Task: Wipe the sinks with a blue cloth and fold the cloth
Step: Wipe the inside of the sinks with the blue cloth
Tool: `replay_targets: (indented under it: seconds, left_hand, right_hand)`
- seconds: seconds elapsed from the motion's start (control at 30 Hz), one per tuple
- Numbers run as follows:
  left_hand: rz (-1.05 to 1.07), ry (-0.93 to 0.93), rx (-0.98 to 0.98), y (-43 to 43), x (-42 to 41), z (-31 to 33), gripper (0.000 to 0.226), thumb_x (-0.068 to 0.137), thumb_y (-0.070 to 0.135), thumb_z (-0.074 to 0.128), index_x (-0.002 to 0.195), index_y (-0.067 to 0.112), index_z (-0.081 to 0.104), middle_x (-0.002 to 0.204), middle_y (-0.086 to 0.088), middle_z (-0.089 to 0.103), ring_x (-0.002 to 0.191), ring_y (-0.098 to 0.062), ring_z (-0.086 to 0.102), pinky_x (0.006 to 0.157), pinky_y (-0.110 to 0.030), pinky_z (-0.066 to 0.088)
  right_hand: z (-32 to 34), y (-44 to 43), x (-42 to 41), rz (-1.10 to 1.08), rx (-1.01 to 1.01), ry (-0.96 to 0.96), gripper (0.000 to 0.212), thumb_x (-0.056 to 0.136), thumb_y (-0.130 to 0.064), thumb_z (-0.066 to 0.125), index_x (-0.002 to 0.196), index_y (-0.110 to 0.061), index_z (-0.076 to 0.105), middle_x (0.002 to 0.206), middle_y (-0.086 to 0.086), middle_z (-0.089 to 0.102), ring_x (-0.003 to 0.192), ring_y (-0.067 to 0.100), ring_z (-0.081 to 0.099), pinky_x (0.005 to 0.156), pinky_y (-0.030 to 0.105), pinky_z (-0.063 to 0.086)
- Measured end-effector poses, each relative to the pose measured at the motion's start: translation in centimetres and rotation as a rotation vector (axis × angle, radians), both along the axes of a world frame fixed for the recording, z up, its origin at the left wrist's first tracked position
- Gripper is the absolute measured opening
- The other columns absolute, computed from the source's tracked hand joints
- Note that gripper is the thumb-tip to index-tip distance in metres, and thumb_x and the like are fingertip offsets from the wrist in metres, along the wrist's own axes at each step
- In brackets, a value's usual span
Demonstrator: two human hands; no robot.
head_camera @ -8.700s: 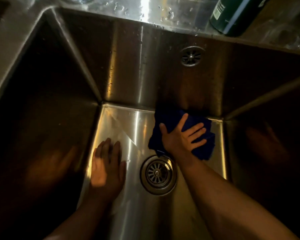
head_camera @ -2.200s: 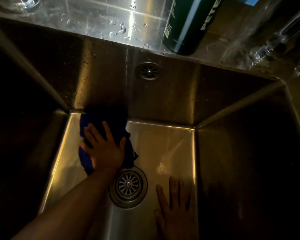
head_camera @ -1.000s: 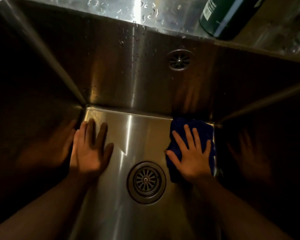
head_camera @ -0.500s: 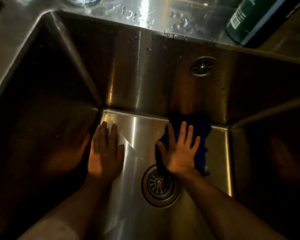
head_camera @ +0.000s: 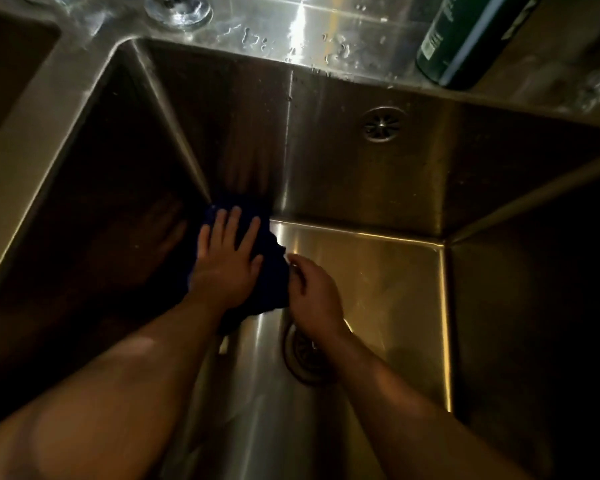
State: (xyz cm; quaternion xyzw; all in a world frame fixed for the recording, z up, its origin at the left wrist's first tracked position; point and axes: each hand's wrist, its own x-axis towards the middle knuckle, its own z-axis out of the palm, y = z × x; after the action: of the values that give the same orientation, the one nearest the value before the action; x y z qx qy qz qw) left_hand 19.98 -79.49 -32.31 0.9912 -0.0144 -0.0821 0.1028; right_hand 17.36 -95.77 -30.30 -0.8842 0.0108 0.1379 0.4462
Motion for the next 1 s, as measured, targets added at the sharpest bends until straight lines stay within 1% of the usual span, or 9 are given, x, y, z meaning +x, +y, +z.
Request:
replay_targets:
  seconds: [0.1, 0.23, 0.37, 0.47, 0.57, 0.63, 0.77, 0.93, 1.0]
  left_hand:
    - [-0.01, 0.33, 0.167, 1.7, 0.0, -2.0, 0.073, 0.094, 0.061, 0.017, 0.147, 0.03, -0.021, 0.156, -0.009, -0.028, 0.141, -0.029, -0.03, 0.117, -0.047, -0.009]
    - [-0.08, 0.523, 0.228, 2.1, -5.2, -1.8, 0.077, 0.091, 0.066, 0.015, 0.144, 0.031, -0.027, 0.138, -0.005, -0.046, 0.13, -0.024, -0.042, 0.117, -0.047, -0.011]
    - [-0.303, 0.245, 0.127, 2.5, -17.6, -0.6, 0.079, 0.089, 0.068, 0.008, 0.152, 0.021, 0.003, 0.159, -0.02, 0.0, 0.147, -0.036, -0.002, 0.1, -0.059, 0.029]
    - [-0.468, 0.153, 0.151, 3.2, -23.8, -1.0, 0.093, 0.079, 0.071, 0.028, 0.152, 0.022, -0.001, 0.16, -0.015, -0.009, 0.147, -0.033, -0.008, 0.104, -0.057, 0.02]
    - [-0.602, 0.104, 0.181, 3.3, -23.8, -1.4, 0.083, 0.086, 0.068, 0.016, 0.152, 0.02, 0.0, 0.159, -0.017, -0.011, 0.147, -0.036, -0.007, 0.108, -0.056, 0.011]
    - [-0.689, 0.085, 0.178, 2.6, -23.1, -1.6, 0.096, 0.077, 0.07, 0.034, 0.152, 0.019, 0.001, 0.158, -0.021, -0.008, 0.146, -0.039, -0.007, 0.108, -0.057, 0.008]
    - [-0.832, 0.103, 0.175, -0.9, -22.1, -1.5, 0.115, 0.061, 0.074, 0.051, 0.152, 0.02, 0.004, 0.15, -0.025, 0.029, 0.141, -0.045, 0.02, 0.102, -0.06, 0.019]
    - [-0.941, 0.018, 0.218, -11.4, -21.8, -2.8, 0.081, 0.076, 0.066, 0.054, 0.145, 0.033, 0.028, 0.154, -0.024, 0.021, 0.143, -0.046, -0.006, 0.108, -0.064, 0.006]
    - [-0.967, 0.027, 0.223, -16.9, -21.6, -2.7, 0.061, 0.08, 0.058, 0.054, 0.138, 0.043, 0.038, 0.149, -0.012, 0.04, 0.144, -0.045, 0.003, 0.107, -0.063, 0.005]
  right_hand:
    - [0.1, -6.1, -3.0, -0.067, -0.123, -0.011, 0.032, 0.094, -0.011, 0.05, 0.125, -0.01, 0.06, 0.125, 0.009, 0.063, 0.115, 0.025, 0.058, 0.1, 0.033, 0.043]
    - [1.1, -12.1, -4.8, -0.018, -0.307, 0.054, 0.033, 0.092, -0.011, 0.051, 0.123, -0.013, 0.061, 0.123, 0.008, 0.065, 0.112, 0.027, 0.06, 0.097, 0.03, 0.043]
    - [2.5, -14.1, -5.5, -0.058, -0.371, 0.062, 0.034, 0.093, -0.017, 0.05, 0.125, -0.015, 0.059, 0.126, 0.007, 0.063, 0.114, 0.027, 0.059, 0.098, 0.032, 0.044]
    - [2.9, -13.8, -6.8, 0.001, -0.373, -0.066, 0.03, 0.089, -0.008, 0.055, 0.117, -0.004, 0.064, 0.117, 0.017, 0.066, 0.106, 0.033, 0.062, 0.094, 0.038, 0.048]
    - [2.7, -13.6, -7.6, 0.005, -0.384, -0.135, 0.028, 0.083, 0.0, 0.059, 0.111, -0.001, 0.067, 0.108, 0.019, 0.068, 0.098, 0.036, 0.065, 0.088, 0.04, 0.051]
    - [2.6, -13.4, -7.6, -0.012, -0.385, -0.194, 0.029, 0.081, 0.001, 0.058, 0.108, 0.001, 0.067, 0.103, 0.019, 0.069, 0.092, 0.036, 0.066, 0.082, 0.04, 0.053]
    - [2.4, -13.1, -6.4, -0.057, -0.379, -0.255, 0.029, 0.081, 0.004, 0.056, 0.108, 0.001, 0.066, 0.104, 0.02, 0.068, 0.095, 0.038, 0.064, 0.083, 0.043, 0.054]
    - [2.4, -13.8, -5.1, -0.154, -0.376, -0.168, 0.034, 0.087, -0.006, 0.052, 0.12, -0.009, 0.061, 0.116, 0.011, 0.063, 0.109, 0.029, 0.057, 0.092, 0.038, 0.048]
    - [2.4, -14.4, -4.8, -0.136, -0.4, -0.174, 0.035, 0.086, -0.006, 0.052, 0.12, -0.01, 0.06, 0.117, 0.01, 0.062, 0.11, 0.028, 0.056, 0.092, 0.034, 0.046]
